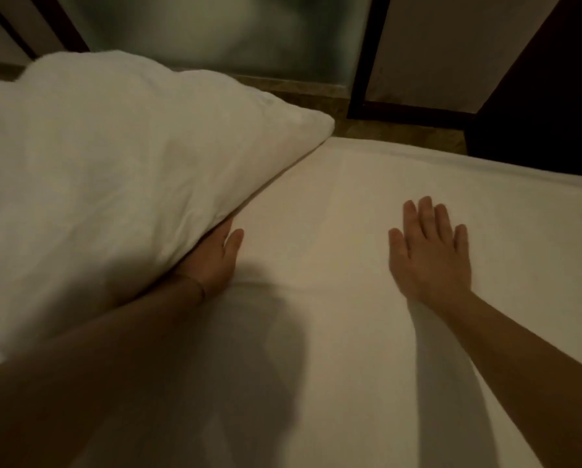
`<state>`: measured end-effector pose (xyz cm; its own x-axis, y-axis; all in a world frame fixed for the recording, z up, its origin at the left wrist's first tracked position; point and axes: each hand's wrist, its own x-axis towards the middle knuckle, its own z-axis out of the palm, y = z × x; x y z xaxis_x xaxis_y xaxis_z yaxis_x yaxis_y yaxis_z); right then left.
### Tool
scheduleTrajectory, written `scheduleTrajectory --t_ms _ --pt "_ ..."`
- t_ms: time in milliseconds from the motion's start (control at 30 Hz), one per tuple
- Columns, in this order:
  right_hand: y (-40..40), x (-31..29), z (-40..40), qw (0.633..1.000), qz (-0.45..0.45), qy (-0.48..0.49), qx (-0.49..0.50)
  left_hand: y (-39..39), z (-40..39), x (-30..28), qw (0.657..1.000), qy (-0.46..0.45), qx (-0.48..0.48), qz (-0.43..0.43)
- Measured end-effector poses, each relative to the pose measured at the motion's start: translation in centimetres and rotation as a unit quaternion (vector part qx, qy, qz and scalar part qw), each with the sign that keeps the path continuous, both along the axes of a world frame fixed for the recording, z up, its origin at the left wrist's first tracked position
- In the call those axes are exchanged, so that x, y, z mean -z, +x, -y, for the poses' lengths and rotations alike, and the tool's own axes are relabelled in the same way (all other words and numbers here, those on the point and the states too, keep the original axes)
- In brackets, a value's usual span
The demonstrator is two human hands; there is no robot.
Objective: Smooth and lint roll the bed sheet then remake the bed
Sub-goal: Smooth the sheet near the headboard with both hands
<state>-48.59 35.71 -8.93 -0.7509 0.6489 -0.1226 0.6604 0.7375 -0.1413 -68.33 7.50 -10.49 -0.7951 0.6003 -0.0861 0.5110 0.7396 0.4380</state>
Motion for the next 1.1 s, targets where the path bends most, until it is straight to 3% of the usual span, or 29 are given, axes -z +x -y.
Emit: scheduleTrajectory --t_ms 133,300,467,1100 --pt "7.3 -0.6 5.8 0.998 -0.003 -0.02 -0.065 7.6 6.1 -0.1 0.989 -0.065 0.076 -0.106" --pt "13.1 -0.3 6.2 0.998 0.028 0.012 -0.058 10.0 12.2 0.1 0.987 -0.088 0.043 -0.128" --pt "14.3 -0.2 9.3 0.999 0.039 0.004 -0.016 13.4 17.1 0.2 0.985 -0.129 0.051 -0.107" --pt "33.8 -1.4 28.7 0.997 0.057 -0.031 -0.039 34.4 36.7 -0.6 0.974 -0.219 -0.006 -0.059"
